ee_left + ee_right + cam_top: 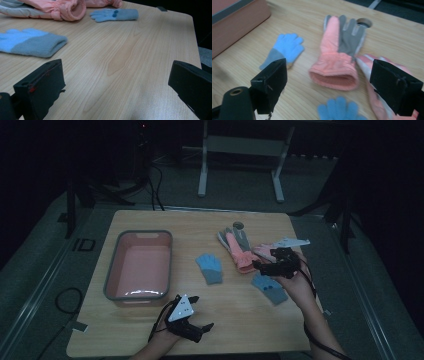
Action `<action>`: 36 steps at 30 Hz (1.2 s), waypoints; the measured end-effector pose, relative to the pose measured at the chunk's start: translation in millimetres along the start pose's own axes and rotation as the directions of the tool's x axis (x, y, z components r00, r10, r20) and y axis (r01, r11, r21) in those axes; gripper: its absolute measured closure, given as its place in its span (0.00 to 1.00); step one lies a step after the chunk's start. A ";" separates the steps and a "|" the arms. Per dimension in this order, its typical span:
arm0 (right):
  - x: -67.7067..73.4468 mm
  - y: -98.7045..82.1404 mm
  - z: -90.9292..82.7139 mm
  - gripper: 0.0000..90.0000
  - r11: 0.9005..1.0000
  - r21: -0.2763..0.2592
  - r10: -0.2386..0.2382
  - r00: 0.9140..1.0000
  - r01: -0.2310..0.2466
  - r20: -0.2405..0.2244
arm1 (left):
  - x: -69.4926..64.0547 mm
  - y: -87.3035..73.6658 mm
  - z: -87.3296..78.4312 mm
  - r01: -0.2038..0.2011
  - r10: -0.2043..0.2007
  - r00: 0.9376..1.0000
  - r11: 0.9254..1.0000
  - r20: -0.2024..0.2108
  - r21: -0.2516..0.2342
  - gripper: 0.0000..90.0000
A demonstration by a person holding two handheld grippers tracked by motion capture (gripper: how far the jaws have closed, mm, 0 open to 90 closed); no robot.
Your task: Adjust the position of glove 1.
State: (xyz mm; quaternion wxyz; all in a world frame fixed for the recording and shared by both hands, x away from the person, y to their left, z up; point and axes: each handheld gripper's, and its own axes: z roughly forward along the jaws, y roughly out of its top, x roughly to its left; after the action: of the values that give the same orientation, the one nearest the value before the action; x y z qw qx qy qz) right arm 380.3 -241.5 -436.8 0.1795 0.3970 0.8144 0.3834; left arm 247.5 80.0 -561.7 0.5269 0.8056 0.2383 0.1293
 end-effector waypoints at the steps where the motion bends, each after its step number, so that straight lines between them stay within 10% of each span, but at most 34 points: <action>1: 1.0 0.6 2.2 0.16 1.000 0.002 -0.005 1.000 0.005 -0.003 | 0.0 0.0 0.1 0.000 0.000 1.000 1.000 0.000 0.001 0.01; 23: 47.2 18.7 98.4 0.26 0.980 0.149 -0.105 0.983 0.128 -0.152 | 0.3 0.3 0.5 -0.006 0.006 1.000 1.000 0.014 0.011 0.01; 28: 63.6 19.9 118.3 0.51 0.966 0.175 -0.162 0.975 0.188 -0.151 | 0.2 0.4 0.6 -0.008 0.008 1.000 1.000 0.020 0.014 0.01; 36: 78.6 20.6 153.3 0.63 0.941 0.260 -0.168 0.966 0.216 -0.195 | 0.0 0.4 0.7 -0.007 0.007 0.999 1.000 0.032 0.016 0.01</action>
State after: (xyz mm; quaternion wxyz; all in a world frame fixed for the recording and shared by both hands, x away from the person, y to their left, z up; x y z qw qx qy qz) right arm 433.5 -97.9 -518.4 0.0882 0.3025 0.9074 0.2779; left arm 247.9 79.3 -561.6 0.5236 0.8125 0.2281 0.1165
